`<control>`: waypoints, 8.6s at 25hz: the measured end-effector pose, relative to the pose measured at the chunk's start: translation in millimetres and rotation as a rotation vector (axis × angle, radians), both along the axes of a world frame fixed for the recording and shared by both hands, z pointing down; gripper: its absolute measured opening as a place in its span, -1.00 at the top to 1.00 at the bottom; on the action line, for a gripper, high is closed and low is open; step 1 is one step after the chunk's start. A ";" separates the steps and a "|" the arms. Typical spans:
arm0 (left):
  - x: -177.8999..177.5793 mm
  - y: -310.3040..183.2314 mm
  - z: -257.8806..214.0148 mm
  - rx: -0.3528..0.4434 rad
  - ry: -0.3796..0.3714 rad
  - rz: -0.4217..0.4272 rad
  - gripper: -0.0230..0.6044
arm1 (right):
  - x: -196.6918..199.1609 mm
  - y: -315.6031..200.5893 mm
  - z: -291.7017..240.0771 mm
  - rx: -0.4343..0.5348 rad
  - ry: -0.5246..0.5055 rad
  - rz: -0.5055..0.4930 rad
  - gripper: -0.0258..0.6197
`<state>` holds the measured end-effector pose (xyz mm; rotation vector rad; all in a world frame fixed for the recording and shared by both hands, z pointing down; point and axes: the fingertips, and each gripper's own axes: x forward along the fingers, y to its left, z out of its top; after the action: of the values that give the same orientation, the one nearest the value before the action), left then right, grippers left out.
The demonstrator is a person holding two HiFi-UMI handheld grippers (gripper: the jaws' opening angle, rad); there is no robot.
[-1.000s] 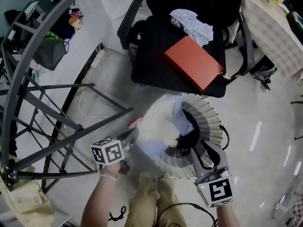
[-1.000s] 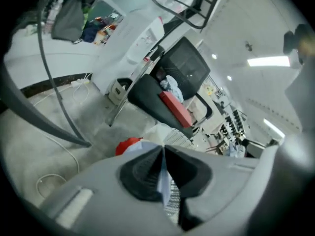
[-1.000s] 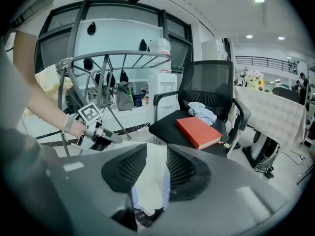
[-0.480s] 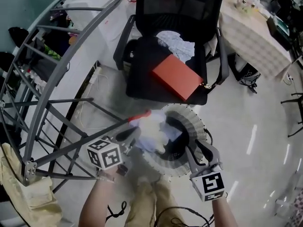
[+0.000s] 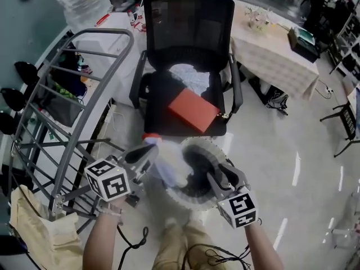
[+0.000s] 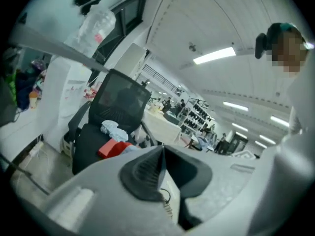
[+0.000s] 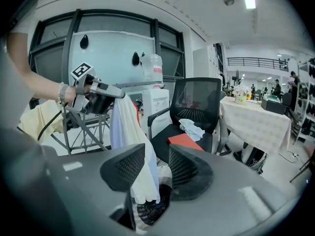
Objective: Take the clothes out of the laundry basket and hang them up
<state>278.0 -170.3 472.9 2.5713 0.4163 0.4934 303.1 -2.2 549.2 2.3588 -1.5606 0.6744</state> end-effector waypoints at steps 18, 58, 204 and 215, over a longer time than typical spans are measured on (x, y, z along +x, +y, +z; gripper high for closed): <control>-29.7 40.8 -276.2 0.223 0.315 0.152 0.89 | 12.7 -91.8 -103.0 0.083 0.032 -0.332 0.44; -256.9 -82.5 -363.8 0.555 0.293 -0.562 0.89 | -23.2 -197.4 -387.1 0.373 0.472 -0.465 0.88; -443.5 -32.5 -210.3 0.649 -0.072 -1.029 0.95 | -280.9 -191.8 -273.7 0.334 0.255 -0.876 0.91; -442.5 -38.1 -213.9 0.652 -0.057 -1.037 0.95 | -285.8 -193.2 -273.7 0.328 0.267 -0.883 0.91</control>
<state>-164.5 -208.4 259.0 2.8643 -1.2388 0.3176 17.3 -195.4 275.5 1.5375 -2.4047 -0.0966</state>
